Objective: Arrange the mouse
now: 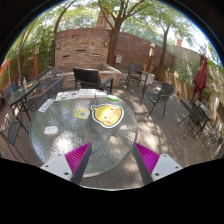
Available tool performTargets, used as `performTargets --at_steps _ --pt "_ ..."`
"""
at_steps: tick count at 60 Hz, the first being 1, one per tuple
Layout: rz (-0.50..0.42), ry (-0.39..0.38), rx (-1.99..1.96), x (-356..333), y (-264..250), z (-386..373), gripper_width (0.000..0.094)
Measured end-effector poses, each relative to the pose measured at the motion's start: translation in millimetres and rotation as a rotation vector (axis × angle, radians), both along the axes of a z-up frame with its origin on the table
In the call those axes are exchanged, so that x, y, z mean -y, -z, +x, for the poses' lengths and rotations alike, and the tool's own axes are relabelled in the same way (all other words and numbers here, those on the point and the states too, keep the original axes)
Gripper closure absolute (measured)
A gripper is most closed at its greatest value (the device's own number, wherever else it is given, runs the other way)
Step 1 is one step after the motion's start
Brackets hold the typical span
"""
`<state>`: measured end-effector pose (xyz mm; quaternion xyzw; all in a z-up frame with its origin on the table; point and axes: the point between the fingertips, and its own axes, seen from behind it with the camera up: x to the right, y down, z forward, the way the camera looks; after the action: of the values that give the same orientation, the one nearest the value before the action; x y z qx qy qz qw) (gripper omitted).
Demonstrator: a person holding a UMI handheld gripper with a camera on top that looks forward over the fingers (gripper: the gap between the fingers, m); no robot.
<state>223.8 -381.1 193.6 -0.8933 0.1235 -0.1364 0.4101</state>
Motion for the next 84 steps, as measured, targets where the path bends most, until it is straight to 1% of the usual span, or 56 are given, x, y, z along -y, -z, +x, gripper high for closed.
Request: performTargets --at_steps 6,11,16,18,19,22,25,26,27,28,29,30,31,37,44,54,61,69,78,81,83,84 --pt "-0.004 -0.002 -0.002 2.2 1.1 -1.2 0.0086" --pt "-0.026 -0.011 -0.005 12.2 15.7 -7.1 0.0085" --pt "-0.049 -0.038 -0.019 16.2 33.3 -22.1 0.0079" --pt "-0.065 -0.055 -0.024 6.5 39.2 -31.7 0.0079" --pt "-0.064 -0.069 -0.03 18.7 51.2 -38.4 0.0082" --pt "-0.088 -0.112 -0.045 17.6 69.2 -57.7 0.0084" --pt "-0.112 -0.161 -0.063 -3.1 82.6 -83.1 0.0081" --pt "-0.106 -0.177 -0.067 8.5 92.1 -91.3 0.0079" --pt "-0.101 -0.193 -0.07 5.7 97.6 -98.0 0.0074" --pt "-0.103 -0.209 -0.072 -14.2 98.4 -105.6 0.007" --pt "-0.094 -0.225 -0.073 -4.0 107.2 -113.2 0.0067" --pt "-0.094 -0.242 -0.074 -9.2 112.5 -121.0 0.007" --pt "-0.101 -0.256 -0.075 -29.2 114.4 -128.7 0.0067" --pt "-0.072 -0.327 -0.083 -63.0 140.1 -169.0 0.007" --pt "-0.065 -0.367 -0.075 -129.3 165.5 -202.0 0.0068" --pt "-0.074 -0.395 -0.054 -195.3 195.2 -229.7 0.0067" --pt "-0.085 -0.412 -0.046 -225.1 207.4 -240.4 0.0077" --pt "-0.081 -0.428 -0.037 -251.0 206.6 -247.7 0.0078" --pt "-0.08 -0.416 -0.031 -280.5 207.5 -245.1 0.0079" --pt "-0.081 -0.419 -0.046 -287.3 208.3 -246.7 0.0089" --pt "-0.083 -0.421 -0.061 -289.4 209.7 -248.6 0.0112" --pt "-0.085 -0.427 -0.073 -289.6 210.3 -251.1 0.0137"
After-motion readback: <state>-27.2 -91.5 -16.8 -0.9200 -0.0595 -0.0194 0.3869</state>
